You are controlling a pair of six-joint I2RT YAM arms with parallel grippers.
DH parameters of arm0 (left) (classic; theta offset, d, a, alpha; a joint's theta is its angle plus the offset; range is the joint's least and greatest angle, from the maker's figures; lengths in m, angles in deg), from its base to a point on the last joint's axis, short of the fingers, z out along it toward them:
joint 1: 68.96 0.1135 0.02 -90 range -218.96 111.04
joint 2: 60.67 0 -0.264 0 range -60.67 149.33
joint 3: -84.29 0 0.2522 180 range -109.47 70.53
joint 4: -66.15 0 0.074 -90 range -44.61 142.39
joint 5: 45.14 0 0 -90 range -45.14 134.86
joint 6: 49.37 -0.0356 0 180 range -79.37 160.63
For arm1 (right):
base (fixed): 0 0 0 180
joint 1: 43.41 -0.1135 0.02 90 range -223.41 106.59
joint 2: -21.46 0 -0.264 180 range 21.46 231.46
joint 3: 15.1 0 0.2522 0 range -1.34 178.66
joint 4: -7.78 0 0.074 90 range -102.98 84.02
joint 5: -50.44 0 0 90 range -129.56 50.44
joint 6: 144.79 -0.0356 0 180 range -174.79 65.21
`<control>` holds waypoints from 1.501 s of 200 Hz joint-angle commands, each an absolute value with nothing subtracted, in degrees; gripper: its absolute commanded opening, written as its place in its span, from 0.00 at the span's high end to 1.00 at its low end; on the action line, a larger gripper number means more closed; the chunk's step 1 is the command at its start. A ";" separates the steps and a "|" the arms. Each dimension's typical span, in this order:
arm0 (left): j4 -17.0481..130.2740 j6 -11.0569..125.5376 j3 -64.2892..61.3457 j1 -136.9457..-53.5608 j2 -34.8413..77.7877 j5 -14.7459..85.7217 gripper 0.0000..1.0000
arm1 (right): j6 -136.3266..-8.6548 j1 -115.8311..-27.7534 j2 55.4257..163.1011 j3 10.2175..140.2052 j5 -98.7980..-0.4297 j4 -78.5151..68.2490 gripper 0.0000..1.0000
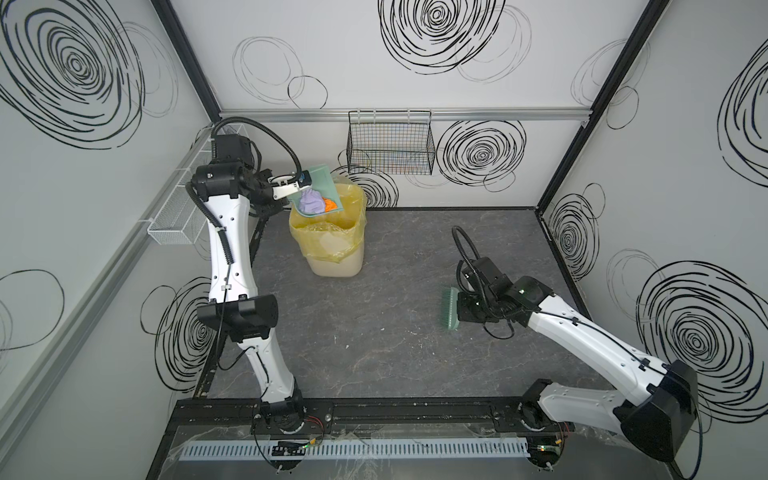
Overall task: Sweep away the paper scraps from the table
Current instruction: 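Tip the dustpan over the bin with the left gripper while the right brush withdraws, then lower the dustpan with the left gripper and brush with the right onto the table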
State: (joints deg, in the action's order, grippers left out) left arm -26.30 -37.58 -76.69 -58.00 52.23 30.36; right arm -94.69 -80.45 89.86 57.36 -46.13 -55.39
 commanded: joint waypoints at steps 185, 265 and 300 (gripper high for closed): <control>27.25 -62.54 -35.90 -64.92 28.85 53.23 1.00 | -95.09 -80.06 88.96 56.25 -45.63 -53.76 1.00; -0.76 -47.44 -55.62 -63.87 29.05 38.91 1.00 | -93.42 -77.74 89.59 58.29 -44.51 -53.05 1.00; -8.83 -39.58 -42.69 -67.46 19.69 29.70 1.00 | -90.02 -68.93 87.22 59.81 -48.73 -48.19 1.00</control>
State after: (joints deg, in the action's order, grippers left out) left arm 0.82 -47.29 -52.03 -64.80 25.85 39.10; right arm -93.18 -74.61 90.04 57.46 -46.92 -53.34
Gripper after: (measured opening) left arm 0.289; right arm 0.109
